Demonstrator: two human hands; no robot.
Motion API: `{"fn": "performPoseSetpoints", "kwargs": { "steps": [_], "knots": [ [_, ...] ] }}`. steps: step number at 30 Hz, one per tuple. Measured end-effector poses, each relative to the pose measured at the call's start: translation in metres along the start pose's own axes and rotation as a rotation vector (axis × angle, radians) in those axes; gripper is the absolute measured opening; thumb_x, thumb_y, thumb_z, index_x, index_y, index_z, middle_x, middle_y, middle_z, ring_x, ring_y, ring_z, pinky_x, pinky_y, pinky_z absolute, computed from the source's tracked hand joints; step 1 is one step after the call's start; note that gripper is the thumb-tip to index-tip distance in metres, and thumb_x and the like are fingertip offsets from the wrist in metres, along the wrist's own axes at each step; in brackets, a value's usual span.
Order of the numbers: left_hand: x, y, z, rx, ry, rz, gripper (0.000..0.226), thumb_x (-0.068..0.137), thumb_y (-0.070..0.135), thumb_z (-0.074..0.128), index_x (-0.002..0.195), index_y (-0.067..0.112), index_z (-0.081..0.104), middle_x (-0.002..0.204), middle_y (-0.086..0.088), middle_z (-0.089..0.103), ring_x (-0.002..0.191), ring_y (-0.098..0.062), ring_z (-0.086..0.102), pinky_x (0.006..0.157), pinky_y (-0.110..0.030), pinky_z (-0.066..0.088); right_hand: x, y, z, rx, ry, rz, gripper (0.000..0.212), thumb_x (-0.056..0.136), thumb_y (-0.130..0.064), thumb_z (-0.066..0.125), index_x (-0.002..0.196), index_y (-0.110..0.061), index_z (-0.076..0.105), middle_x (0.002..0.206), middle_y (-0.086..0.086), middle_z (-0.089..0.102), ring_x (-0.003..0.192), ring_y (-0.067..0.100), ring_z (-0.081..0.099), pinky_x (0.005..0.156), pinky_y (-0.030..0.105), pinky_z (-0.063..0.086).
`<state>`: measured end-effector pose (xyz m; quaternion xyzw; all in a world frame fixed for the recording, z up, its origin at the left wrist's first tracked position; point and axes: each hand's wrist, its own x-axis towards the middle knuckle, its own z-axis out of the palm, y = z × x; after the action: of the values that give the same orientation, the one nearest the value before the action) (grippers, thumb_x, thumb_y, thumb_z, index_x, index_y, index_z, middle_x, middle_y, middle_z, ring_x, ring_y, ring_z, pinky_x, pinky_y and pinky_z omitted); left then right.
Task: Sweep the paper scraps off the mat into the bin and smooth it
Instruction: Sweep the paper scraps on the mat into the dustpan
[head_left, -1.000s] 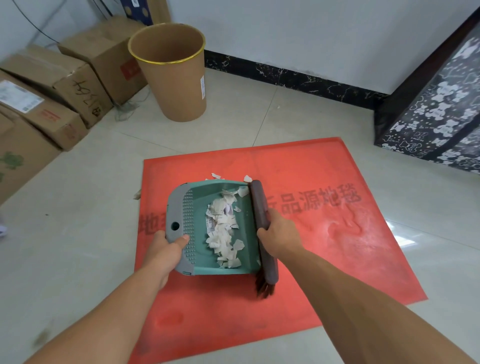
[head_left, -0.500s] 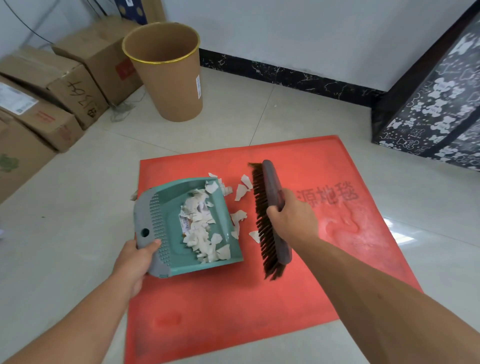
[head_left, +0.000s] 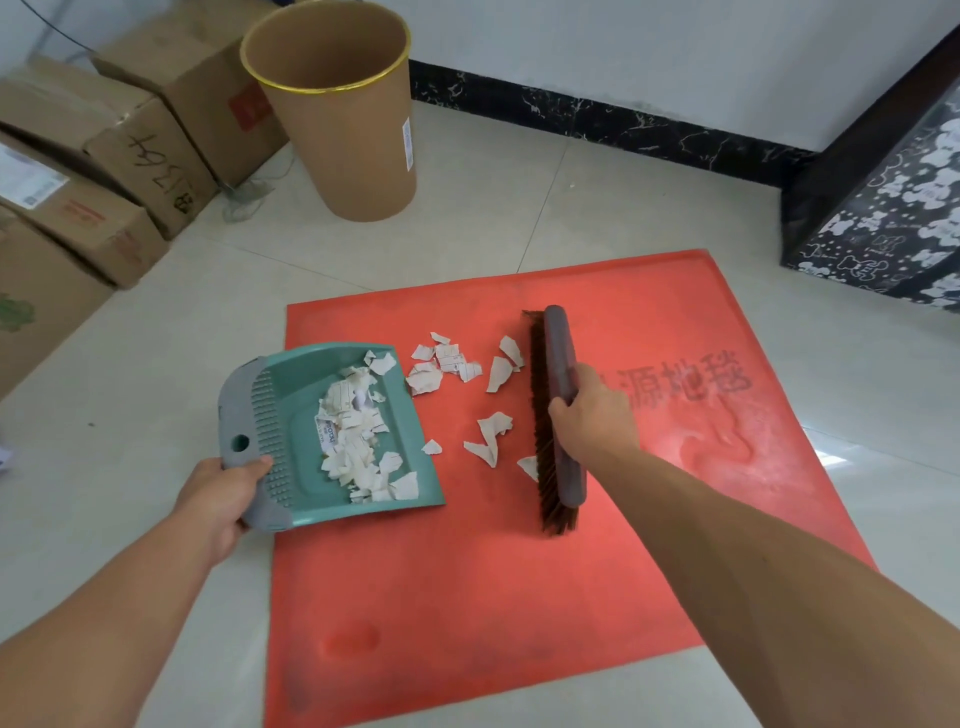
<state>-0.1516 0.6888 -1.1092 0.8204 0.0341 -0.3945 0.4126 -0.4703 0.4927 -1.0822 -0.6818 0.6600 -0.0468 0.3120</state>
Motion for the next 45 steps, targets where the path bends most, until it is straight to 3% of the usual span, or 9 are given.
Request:
{"fn": "performPoseSetpoints", "kwargs": {
  "steps": [6, 10, 15, 19, 27, 33, 37, 40, 45],
  "knots": [
    [0.017, 0.011, 0.015, 0.019, -0.041, 0.01, 0.03, 0.097, 0.009, 0.056, 0.127, 0.005, 0.057, 0.113, -0.013, 0.065, 0.076, -0.021, 0.062, 0.064, -0.032, 0.049, 0.002, -0.022, 0.02, 0.018, -0.042, -0.134, 0.044, 0.085, -0.025, 0.052, 0.129, -0.023, 0.048, 0.097, 0.016, 0.066, 0.09, 0.039, 0.062, 0.069, 0.037, 0.048],
    [0.024, 0.021, 0.028, 0.068, -0.093, 0.025, 0.029, 0.096, 0.01, 0.059, 0.124, 0.005, 0.06, 0.114, -0.013, 0.068, 0.087, -0.028, 0.067, 0.078, -0.039, 0.053, -0.001, -0.032, 0.031, -0.009, -0.094, -0.249, 0.048, 0.087, -0.025, 0.052, 0.134, -0.025, 0.046, 0.101, 0.014, 0.067, 0.093, 0.038, 0.061, 0.068, 0.036, 0.046],
    [0.027, 0.021, 0.047, 0.114, -0.113, 0.037, 0.032, 0.09, 0.016, 0.065, 0.121, 0.009, 0.062, 0.111, -0.013, 0.071, 0.095, -0.031, 0.069, 0.09, -0.05, 0.055, -0.005, -0.042, 0.037, 0.011, -0.117, -0.273, 0.054, 0.086, -0.028, 0.054, 0.139, -0.024, 0.045, 0.111, 0.013, 0.068, 0.103, 0.037, 0.059, 0.083, 0.041, 0.05],
    [0.028, 0.013, 0.053, 0.092, -0.128, 0.037, 0.032, 0.092, 0.017, 0.064, 0.123, 0.009, 0.061, 0.113, -0.011, 0.07, 0.099, -0.031, 0.068, 0.092, -0.048, 0.054, -0.018, -0.048, 0.043, 0.062, -0.096, -0.345, 0.048, 0.084, -0.028, 0.056, 0.131, -0.023, 0.051, 0.105, 0.01, 0.07, 0.099, 0.038, 0.061, 0.08, 0.043, 0.05],
    [0.009, -0.009, 0.049, -0.001, -0.133, -0.036, 0.035, 0.096, 0.014, 0.059, 0.13, 0.005, 0.055, 0.119, -0.015, 0.068, 0.102, -0.032, 0.066, 0.092, -0.049, 0.052, -0.036, -0.038, 0.041, 0.034, -0.173, -0.5, 0.06, 0.08, -0.037, 0.045, 0.14, -0.027, 0.043, 0.09, 0.01, 0.069, 0.085, 0.036, 0.062, 0.072, 0.04, 0.05],
    [-0.01, -0.016, 0.03, -0.051, -0.147, -0.042, 0.031, 0.099, 0.012, 0.054, 0.128, 0.002, 0.056, 0.116, -0.016, 0.067, 0.094, -0.029, 0.066, 0.084, -0.042, 0.052, -0.032, -0.022, 0.014, 0.091, 0.012, -0.451, 0.05, 0.087, -0.031, 0.055, 0.136, -0.027, 0.049, 0.107, 0.007, 0.071, 0.098, 0.034, 0.063, 0.08, 0.04, 0.051],
    [-0.014, -0.021, 0.009, -0.02, -0.135, -0.027, 0.03, 0.099, 0.011, 0.053, 0.128, 0.003, 0.056, 0.116, -0.015, 0.067, 0.094, -0.027, 0.066, 0.076, -0.037, 0.052, -0.021, -0.013, -0.002, 0.068, 0.117, -0.339, 0.046, 0.088, -0.029, 0.052, 0.134, -0.025, 0.049, 0.1, 0.012, 0.071, 0.09, 0.037, 0.064, 0.075, 0.043, 0.053],
    [-0.01, -0.028, -0.006, 0.034, -0.111, -0.059, 0.03, 0.098, 0.014, 0.056, 0.127, 0.006, 0.057, 0.117, -0.014, 0.068, 0.099, -0.03, 0.066, 0.069, -0.036, 0.053, -0.012, -0.012, -0.001, 0.002, 0.064, -0.246, 0.04, 0.089, -0.024, 0.049, 0.13, -0.02, 0.047, 0.09, 0.015, 0.067, 0.081, 0.038, 0.062, 0.068, 0.044, 0.053],
    [-0.008, -0.037, -0.008, 0.061, -0.082, -0.053, 0.033, 0.095, 0.018, 0.061, 0.126, 0.01, 0.055, 0.115, -0.012, 0.069, 0.098, -0.03, 0.068, 0.071, -0.039, 0.056, -0.012, -0.02, 0.018, -0.082, -0.107, -0.226, 0.044, 0.09, -0.017, 0.049, 0.134, -0.02, 0.043, 0.103, 0.019, 0.064, 0.092, 0.038, 0.06, 0.067, 0.034, 0.041]
  ]
}}
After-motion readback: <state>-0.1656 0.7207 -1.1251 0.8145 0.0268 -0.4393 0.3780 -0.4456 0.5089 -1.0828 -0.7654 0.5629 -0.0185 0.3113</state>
